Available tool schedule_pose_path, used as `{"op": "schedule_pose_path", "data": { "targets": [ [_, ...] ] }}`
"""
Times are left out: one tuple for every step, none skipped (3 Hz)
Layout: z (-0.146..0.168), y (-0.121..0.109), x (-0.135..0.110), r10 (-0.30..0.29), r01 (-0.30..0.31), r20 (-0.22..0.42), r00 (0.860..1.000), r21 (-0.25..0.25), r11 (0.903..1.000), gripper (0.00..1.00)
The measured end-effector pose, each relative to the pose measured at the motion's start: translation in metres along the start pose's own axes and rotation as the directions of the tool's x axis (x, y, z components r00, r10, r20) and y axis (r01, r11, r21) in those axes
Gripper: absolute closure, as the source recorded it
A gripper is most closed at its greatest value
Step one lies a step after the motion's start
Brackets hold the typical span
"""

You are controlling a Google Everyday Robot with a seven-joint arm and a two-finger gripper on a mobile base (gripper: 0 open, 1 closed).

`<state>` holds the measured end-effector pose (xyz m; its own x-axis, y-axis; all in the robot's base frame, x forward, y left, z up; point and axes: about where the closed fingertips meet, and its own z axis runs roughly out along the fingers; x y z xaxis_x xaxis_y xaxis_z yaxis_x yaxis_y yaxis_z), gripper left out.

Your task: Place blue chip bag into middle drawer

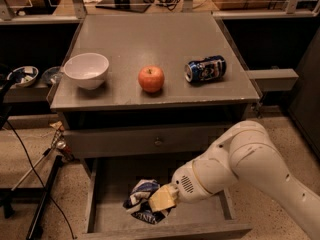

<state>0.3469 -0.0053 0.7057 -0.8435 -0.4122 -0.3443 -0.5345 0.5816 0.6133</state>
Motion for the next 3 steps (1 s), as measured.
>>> {"op": "schedule_pose_path", "data": {
  "targets": [
    [0.018, -0.014, -0.009, 0.043, -0.043, -0.004, 0.999, -0.027, 0.9987, 1.0],
    [0.038, -0.039, -0.012, 0.111, -0.111, -0.006, 0.994, -0.051, 0.9925, 1.0],
    [0.047, -0.054, -0.007, 0.15, -0.151, -0.013, 0.989, -0.059, 0.9868, 1.0]
  ]
}}
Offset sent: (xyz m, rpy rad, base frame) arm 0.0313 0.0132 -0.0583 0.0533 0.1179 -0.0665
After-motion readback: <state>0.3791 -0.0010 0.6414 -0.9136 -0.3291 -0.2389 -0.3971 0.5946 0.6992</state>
